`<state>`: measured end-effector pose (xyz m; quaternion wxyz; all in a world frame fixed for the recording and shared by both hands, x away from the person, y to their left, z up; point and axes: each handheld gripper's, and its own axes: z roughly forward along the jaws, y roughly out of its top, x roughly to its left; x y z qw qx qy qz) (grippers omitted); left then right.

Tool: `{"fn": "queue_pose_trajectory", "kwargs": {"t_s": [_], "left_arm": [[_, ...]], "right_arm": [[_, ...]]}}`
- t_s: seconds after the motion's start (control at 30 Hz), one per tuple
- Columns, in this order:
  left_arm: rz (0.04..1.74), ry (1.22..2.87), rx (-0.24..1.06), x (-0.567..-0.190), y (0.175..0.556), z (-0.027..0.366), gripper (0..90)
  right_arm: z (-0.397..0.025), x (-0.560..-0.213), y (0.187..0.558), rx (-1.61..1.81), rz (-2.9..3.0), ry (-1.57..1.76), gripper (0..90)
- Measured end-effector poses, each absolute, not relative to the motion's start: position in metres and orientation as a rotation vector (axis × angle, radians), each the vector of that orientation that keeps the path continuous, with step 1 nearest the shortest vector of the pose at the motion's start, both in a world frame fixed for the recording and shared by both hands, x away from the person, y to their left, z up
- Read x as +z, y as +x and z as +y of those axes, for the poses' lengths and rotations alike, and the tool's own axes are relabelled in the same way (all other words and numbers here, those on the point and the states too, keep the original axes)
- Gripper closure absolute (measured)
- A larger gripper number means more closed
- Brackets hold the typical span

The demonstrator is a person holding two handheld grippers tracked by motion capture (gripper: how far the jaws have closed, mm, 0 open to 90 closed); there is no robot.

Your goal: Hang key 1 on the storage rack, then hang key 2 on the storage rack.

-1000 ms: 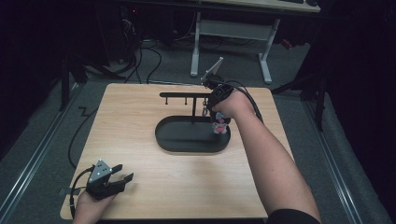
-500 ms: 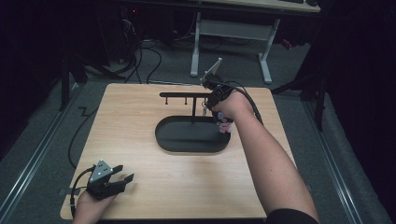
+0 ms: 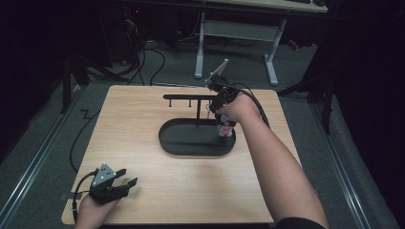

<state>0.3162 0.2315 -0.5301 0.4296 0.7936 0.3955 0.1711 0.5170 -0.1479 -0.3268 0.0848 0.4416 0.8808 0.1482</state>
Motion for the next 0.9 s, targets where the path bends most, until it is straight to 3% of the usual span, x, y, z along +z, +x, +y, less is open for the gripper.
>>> {"fn": "queue_pose_trajectory", "kwargs": {"t_s": [0.6, 0.9], "left_arm": [[0.985, 1.978, 0.425, -0.531, 0.312, 0.232, 40.6], [0.961, 1.973, 0.439, -0.524, 0.308, 0.224, 39.7]], "right_arm": [[-0.165, -0.313, 0.479, 0.620, 2.563, 1.293, 49.4], [-0.186, -0.344, 0.433, 0.740, 2.484, 1.241, 36.3]]}}
